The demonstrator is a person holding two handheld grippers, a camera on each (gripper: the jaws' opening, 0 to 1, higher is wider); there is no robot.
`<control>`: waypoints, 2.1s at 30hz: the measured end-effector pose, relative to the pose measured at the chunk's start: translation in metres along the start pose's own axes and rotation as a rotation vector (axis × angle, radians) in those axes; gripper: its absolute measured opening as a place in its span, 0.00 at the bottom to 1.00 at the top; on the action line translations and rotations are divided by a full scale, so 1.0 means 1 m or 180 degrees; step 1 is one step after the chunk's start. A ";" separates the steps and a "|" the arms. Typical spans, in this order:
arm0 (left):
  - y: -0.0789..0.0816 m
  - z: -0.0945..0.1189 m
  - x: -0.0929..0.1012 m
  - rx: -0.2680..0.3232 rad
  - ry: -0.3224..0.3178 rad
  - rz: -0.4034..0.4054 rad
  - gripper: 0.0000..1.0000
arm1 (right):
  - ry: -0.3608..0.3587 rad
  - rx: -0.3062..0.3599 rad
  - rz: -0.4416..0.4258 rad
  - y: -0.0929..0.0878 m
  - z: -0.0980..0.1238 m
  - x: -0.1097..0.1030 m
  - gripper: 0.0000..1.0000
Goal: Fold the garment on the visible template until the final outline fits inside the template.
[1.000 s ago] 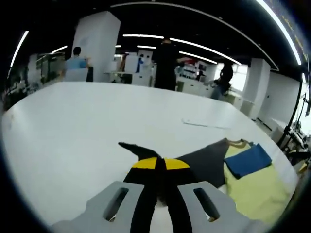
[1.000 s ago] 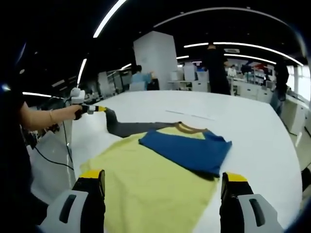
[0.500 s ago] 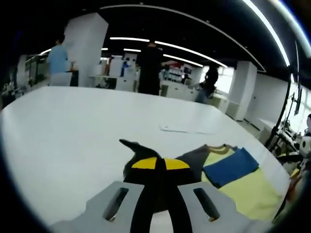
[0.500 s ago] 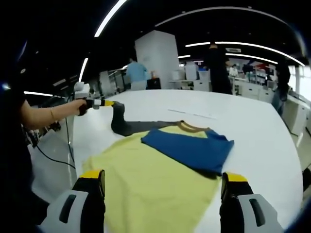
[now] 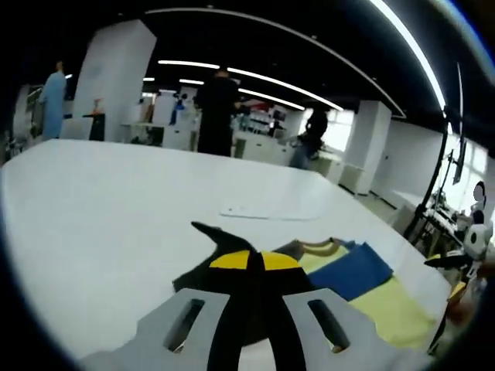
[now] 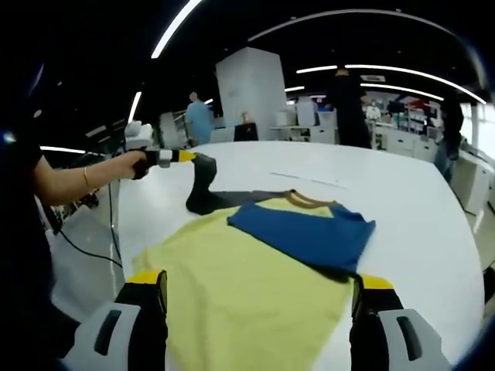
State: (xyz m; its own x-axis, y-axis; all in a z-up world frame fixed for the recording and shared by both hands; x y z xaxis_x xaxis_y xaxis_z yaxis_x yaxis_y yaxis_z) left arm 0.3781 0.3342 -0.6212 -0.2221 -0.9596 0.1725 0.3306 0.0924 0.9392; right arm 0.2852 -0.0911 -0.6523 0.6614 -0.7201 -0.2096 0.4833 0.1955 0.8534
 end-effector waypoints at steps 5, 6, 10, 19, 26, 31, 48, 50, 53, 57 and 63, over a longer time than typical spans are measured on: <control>0.005 -0.008 0.013 0.0066 -0.0109 0.0055 0.00 | 0.0006 -0.0007 -0.0007 -0.001 0.000 0.000 0.99; 0.006 -0.010 0.015 0.0071 -0.0135 0.0056 0.00 | 0.0008 -0.0007 -0.0013 -0.001 0.000 0.000 0.99; 0.009 -0.016 0.027 0.0095 -0.0221 0.0057 0.00 | 0.0017 -0.0010 -0.0020 -0.003 0.000 -0.001 0.99; 0.018 -0.032 0.048 0.0126 -0.0391 0.0067 0.00 | -0.0008 -0.0025 -0.0036 -0.005 0.001 0.001 0.99; 0.021 -0.047 0.071 0.0143 -0.0594 0.0090 0.00 | -0.0018 -0.0045 -0.0050 -0.007 0.001 0.002 0.99; 0.021 -0.057 0.092 0.0138 -0.0744 0.0108 0.00 | -0.0029 -0.0064 -0.0066 -0.009 0.002 0.003 0.99; 0.014 -0.092 0.154 0.0173 -0.1224 0.0170 0.00 | -0.0106 -0.0094 -0.0124 -0.016 0.007 0.007 0.99; 0.013 -0.095 0.160 0.0171 -0.1264 0.0173 0.00 | -0.0113 -0.0096 -0.0128 -0.017 0.007 0.008 0.99; 0.011 -0.100 0.169 0.0161 -0.1319 0.0175 0.00 | -0.0123 -0.0111 -0.0134 -0.018 0.007 0.008 0.99; 0.007 -0.105 0.179 0.0133 -0.1391 0.0177 0.00 | -0.0126 -0.0114 -0.0152 -0.019 0.007 0.008 0.99; -0.001 -0.114 0.195 0.0065 -0.1512 0.0130 0.00 | -0.0138 -0.0128 -0.0166 -0.021 0.008 0.009 0.99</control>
State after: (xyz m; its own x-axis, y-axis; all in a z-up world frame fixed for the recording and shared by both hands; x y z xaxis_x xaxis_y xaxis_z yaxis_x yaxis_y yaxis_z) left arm 0.4391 0.1168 -0.6224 -0.6056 -0.7279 0.3215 0.3308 0.1372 0.9337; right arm 0.2767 -0.1068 -0.6684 0.6098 -0.7580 -0.2317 0.5397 0.1830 0.8217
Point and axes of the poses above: the point that each gripper's makers call its tool centre point, and the gripper's own axes: z roughly backward along the fingers, x roughly to its right, y roughly out of its top, the point moved 10 cm from there along z, roughly backward along the fingers, and after that the axes turned 4 degrees about -z, right-handed, at the moved point
